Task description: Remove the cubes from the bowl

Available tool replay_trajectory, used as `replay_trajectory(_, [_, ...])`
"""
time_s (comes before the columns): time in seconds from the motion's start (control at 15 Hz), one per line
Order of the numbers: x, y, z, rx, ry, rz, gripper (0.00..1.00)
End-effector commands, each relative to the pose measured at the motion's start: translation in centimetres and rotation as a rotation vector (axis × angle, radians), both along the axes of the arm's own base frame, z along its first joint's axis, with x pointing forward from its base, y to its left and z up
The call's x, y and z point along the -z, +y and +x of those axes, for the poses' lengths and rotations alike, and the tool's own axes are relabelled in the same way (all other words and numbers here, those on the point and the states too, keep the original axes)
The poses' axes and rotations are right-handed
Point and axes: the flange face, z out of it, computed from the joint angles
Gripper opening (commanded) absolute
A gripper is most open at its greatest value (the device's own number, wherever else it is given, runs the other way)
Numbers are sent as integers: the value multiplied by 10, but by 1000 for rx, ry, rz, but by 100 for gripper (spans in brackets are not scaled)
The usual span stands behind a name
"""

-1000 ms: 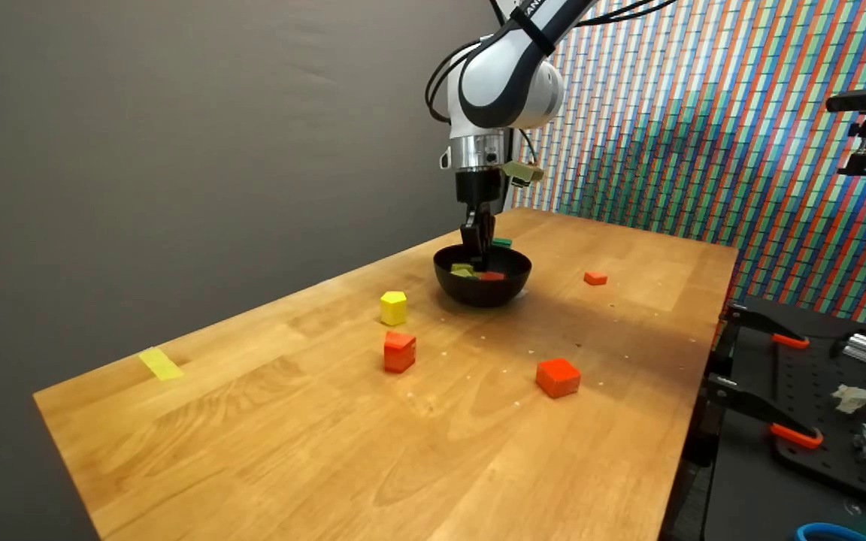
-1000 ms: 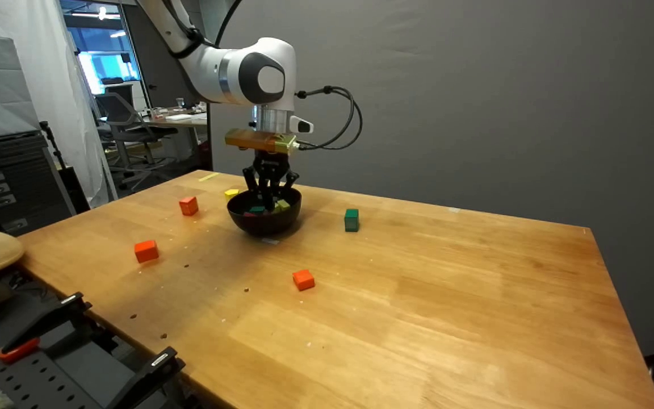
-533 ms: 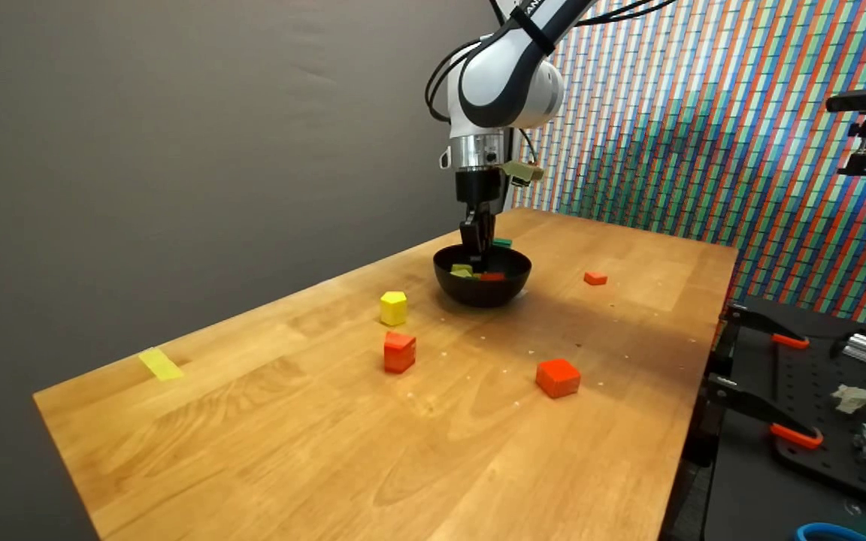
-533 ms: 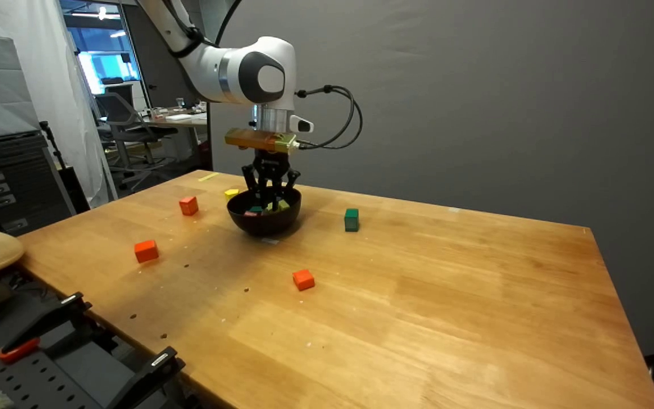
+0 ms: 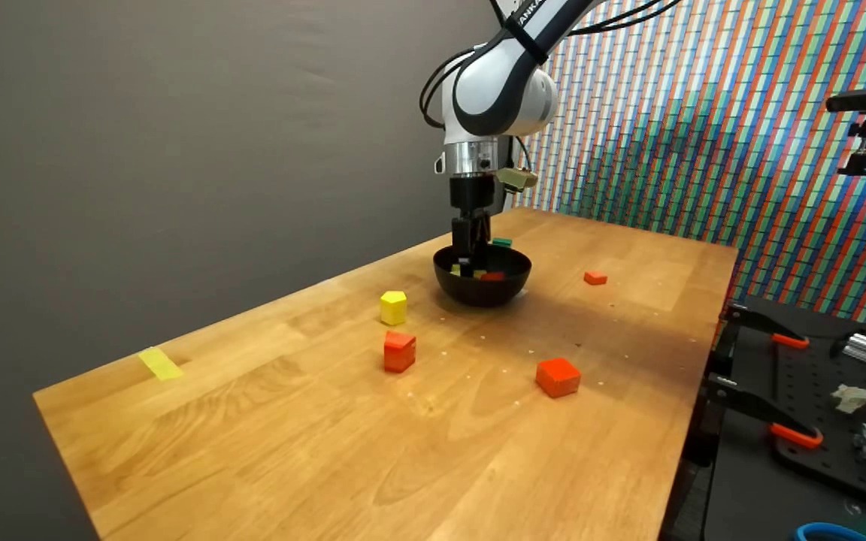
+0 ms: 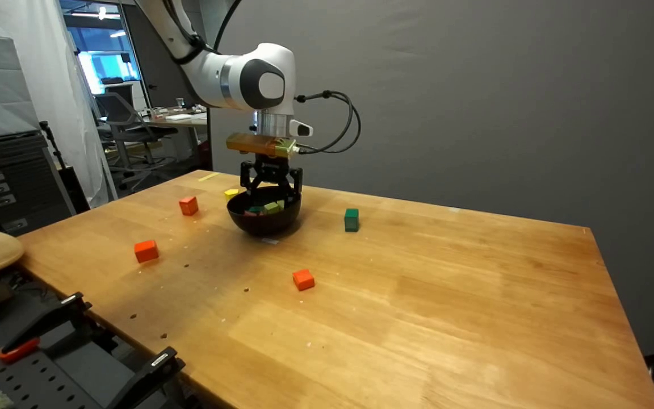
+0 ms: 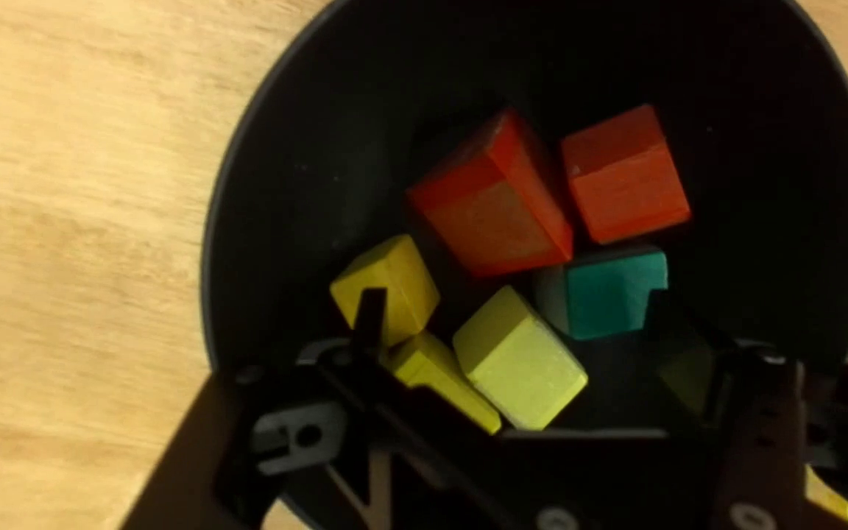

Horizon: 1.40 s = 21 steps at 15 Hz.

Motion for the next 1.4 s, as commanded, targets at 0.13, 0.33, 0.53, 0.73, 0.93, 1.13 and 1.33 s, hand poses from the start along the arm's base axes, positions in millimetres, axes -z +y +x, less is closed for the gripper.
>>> replay_trajectory(0.13, [8, 7, 21, 31, -8, 38, 100])
replay_trajectory(0.33, [18, 9, 26, 39, 18, 56, 99])
replay_trajectory(0.53, [25, 12, 29, 38, 29, 56, 100])
replay_trajectory(0.73, [26, 15, 32, 28, 13, 41, 100])
replay_trajectory(0.93, [26, 17, 31, 16, 2, 31, 74])
replay_trajectory(1.13, [10, 17, 30, 9, -24, 37, 52])
replay_trajectory(1.33, [-20, 10, 31, 13, -85, 27, 30])
